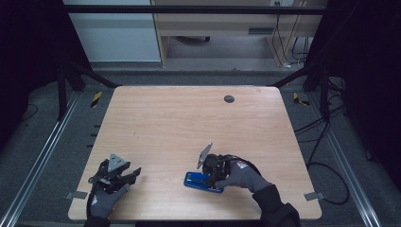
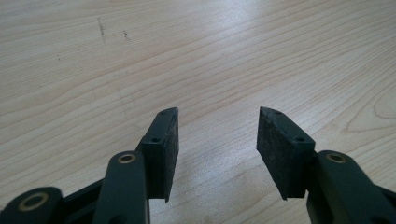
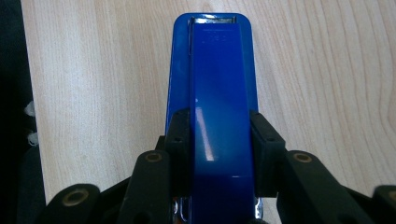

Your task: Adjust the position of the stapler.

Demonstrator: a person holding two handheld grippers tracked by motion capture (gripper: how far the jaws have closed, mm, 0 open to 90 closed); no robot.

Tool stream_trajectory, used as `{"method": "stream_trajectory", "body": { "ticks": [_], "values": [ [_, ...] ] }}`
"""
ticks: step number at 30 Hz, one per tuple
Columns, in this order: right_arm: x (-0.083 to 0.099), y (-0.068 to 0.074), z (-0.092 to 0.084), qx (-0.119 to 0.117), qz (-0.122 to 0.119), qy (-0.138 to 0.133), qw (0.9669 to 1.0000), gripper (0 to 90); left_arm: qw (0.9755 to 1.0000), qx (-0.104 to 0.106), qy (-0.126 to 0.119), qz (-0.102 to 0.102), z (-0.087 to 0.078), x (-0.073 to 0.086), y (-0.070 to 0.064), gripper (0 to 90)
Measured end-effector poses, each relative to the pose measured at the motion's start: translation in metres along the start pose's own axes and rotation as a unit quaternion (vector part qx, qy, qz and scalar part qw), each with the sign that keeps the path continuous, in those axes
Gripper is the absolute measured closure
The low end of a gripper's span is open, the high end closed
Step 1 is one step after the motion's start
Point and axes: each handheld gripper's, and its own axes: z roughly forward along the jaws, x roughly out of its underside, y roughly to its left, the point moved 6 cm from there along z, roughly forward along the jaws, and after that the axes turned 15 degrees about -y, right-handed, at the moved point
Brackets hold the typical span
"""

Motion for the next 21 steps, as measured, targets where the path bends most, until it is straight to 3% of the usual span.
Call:
{"method": "stream_trajectory", "body": {
  "ticks": [8,9,14,21],
  "values": [
    [0.002,0.003,0.001,0.011,0.004,-0.005,0.9999,64.7,1.0,0.001,0.001,0.001,0.0,0.0,-0.001,48.4],
    [0.001,0.004,0.0,0.009,0.013,-0.013,0.9998,59.3,1.0,0.001,0.001,0.001,0.0,0.0,-0.001,48.4],
    [-0.003,0.007,-0.005,0.012,0.01,-0.021,0.9997,57.5,1.0,0.002,0.002,0.001,0.001,0.0,-0.001,48.3],
    [-0.009,0.005,0.004,0.014,-0.001,0.008,0.9999,63.2,1.0,0.004,0.004,0.003,0.001,0.001,-0.002,48.2]
  ]
}}
